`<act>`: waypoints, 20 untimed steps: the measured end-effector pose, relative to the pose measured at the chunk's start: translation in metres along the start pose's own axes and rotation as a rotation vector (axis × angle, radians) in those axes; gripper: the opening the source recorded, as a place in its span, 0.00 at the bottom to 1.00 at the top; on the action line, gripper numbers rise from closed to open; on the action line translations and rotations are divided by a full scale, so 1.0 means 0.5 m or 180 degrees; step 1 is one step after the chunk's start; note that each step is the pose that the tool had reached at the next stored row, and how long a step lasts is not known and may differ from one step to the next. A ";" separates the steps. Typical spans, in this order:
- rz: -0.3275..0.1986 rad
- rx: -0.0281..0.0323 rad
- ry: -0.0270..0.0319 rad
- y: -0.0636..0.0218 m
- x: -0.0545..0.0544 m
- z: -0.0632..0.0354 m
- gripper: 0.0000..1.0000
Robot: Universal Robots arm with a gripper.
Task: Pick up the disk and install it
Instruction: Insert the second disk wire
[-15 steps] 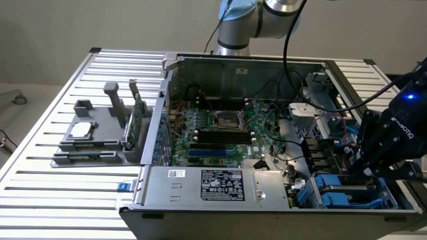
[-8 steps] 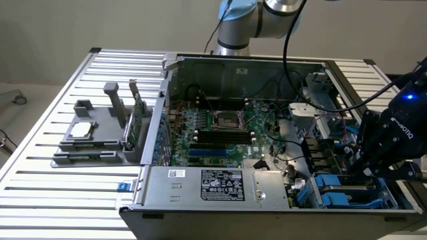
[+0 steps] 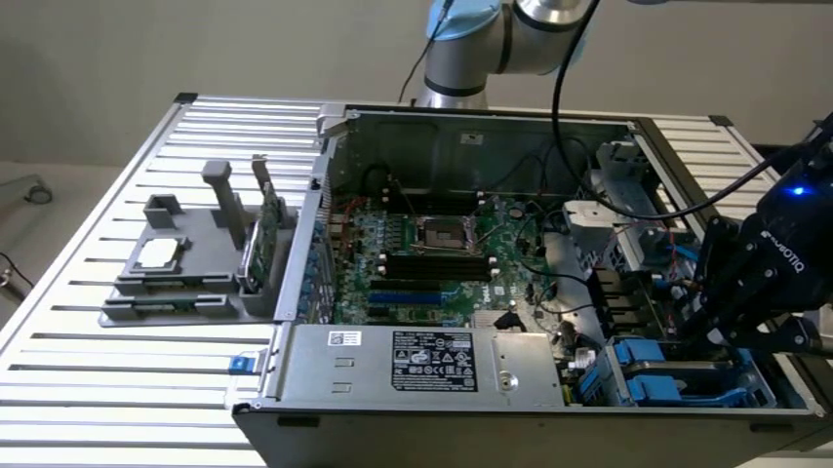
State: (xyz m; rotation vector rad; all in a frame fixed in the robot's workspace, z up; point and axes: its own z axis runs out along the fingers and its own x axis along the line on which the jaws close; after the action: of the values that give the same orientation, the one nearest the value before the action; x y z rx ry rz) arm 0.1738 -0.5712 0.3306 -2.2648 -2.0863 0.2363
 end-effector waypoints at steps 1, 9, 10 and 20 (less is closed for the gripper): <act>0.0000 0.0003 -0.0001 0.000 0.000 0.000 0.17; -0.0003 0.0054 -0.0006 0.002 0.000 -0.001 0.17; -0.0004 0.0064 -0.0007 0.003 0.000 -0.001 0.17; -0.0012 0.0188 -0.0018 0.015 0.001 -0.003 0.17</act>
State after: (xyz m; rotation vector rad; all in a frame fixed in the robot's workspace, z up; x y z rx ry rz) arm 0.1813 -0.5713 0.3308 -2.2294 -2.0574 0.3002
